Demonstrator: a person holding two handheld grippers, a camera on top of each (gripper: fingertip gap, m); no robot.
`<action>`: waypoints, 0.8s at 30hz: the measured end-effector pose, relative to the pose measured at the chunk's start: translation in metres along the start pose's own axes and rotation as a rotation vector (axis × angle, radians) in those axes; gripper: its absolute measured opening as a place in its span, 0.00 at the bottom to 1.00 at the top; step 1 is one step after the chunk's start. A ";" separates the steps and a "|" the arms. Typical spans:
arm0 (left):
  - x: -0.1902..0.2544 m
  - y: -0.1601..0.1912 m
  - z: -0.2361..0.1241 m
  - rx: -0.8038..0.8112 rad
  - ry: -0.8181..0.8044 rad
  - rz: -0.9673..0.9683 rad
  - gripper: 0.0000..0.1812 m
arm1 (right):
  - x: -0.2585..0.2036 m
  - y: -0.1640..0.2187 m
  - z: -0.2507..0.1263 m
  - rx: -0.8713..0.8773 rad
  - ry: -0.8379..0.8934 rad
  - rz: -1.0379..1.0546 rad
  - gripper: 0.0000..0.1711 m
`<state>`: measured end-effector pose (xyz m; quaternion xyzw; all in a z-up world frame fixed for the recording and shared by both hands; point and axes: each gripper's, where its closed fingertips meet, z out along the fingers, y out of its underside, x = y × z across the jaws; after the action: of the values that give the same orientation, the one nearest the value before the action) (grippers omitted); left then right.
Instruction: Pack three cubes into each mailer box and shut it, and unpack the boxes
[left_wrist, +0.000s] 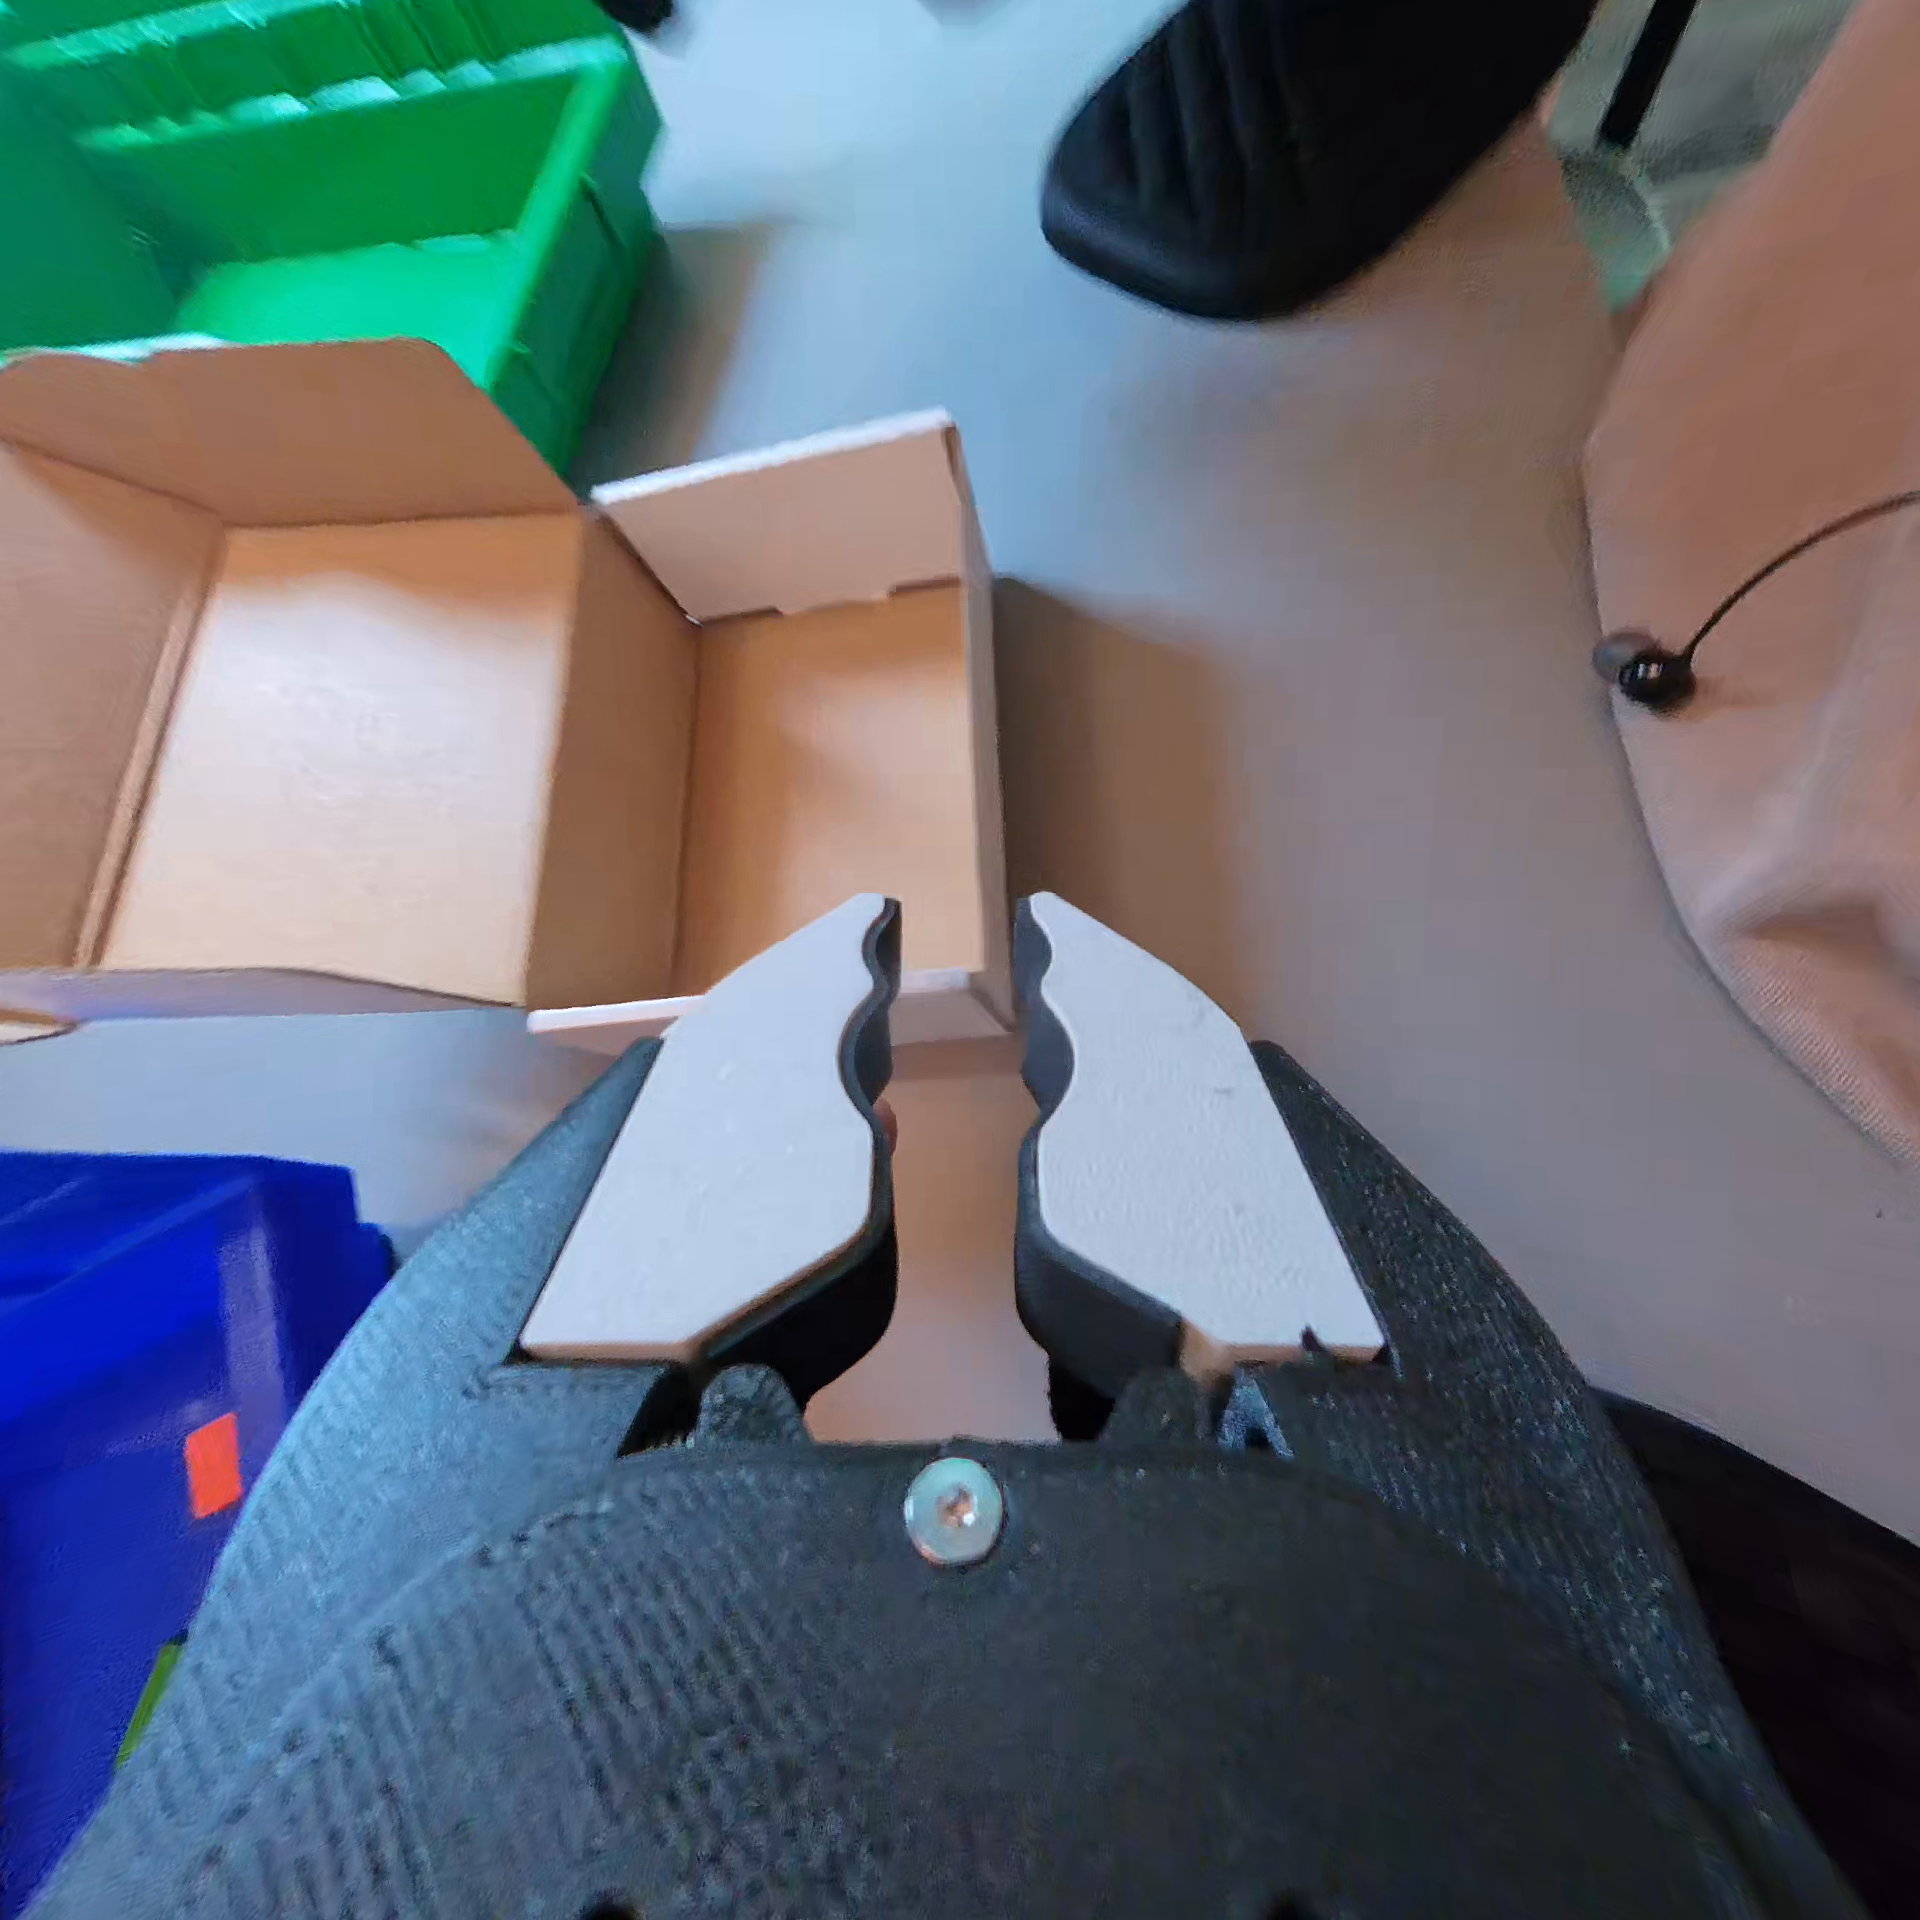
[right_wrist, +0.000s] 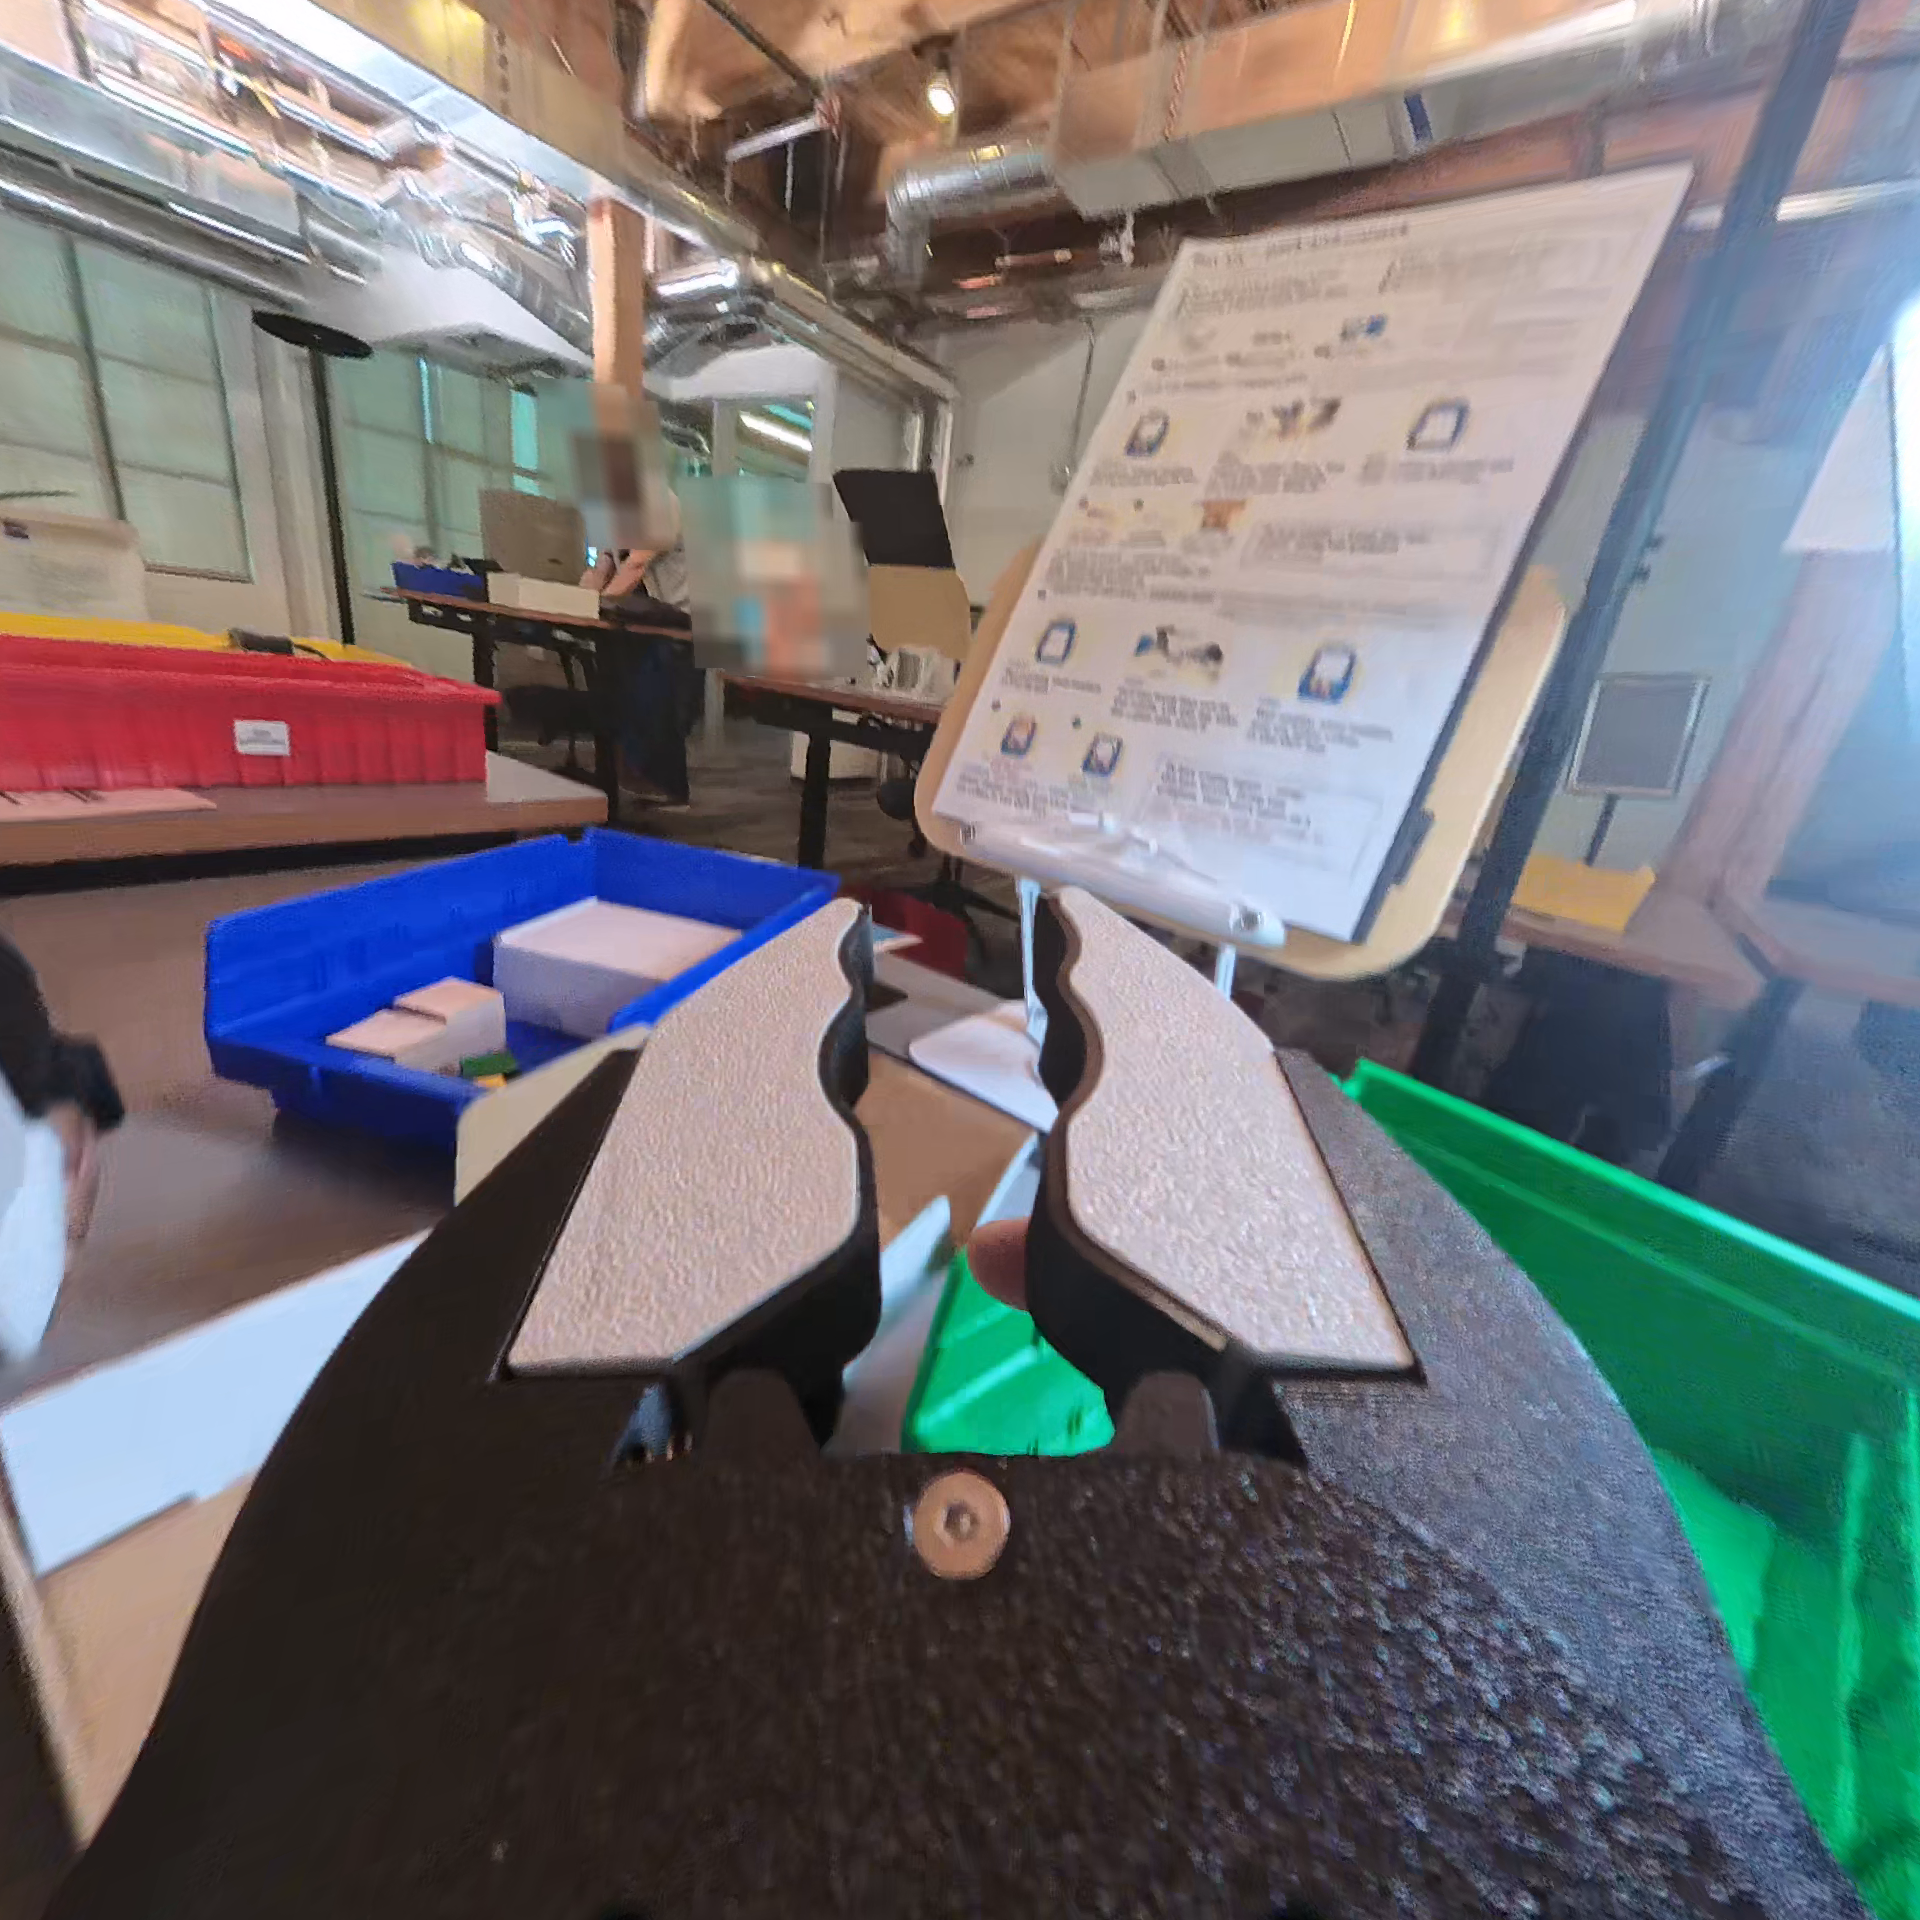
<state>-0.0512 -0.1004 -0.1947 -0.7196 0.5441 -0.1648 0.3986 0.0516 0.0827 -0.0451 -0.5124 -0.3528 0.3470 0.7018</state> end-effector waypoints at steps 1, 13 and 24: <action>-0.008 -0.005 -0.008 0.040 -0.024 -0.022 0.12 | 0.002 0.011 -0.011 -0.015 0.014 0.009 0.17; -0.193 0.030 -0.118 -0.039 -0.524 -0.403 0.24 | 0.011 0.027 -0.040 -0.036 0.006 0.081 0.17; -0.218 0.179 -0.107 -0.834 -0.296 -0.528 0.26 | -0.006 0.038 -0.042 -0.070 -0.057 -0.037 0.14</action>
<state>-0.3173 0.0406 -0.2196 -0.9458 0.3012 0.0748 0.0954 0.0798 0.0669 -0.0920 -0.5199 -0.3938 0.3358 0.6796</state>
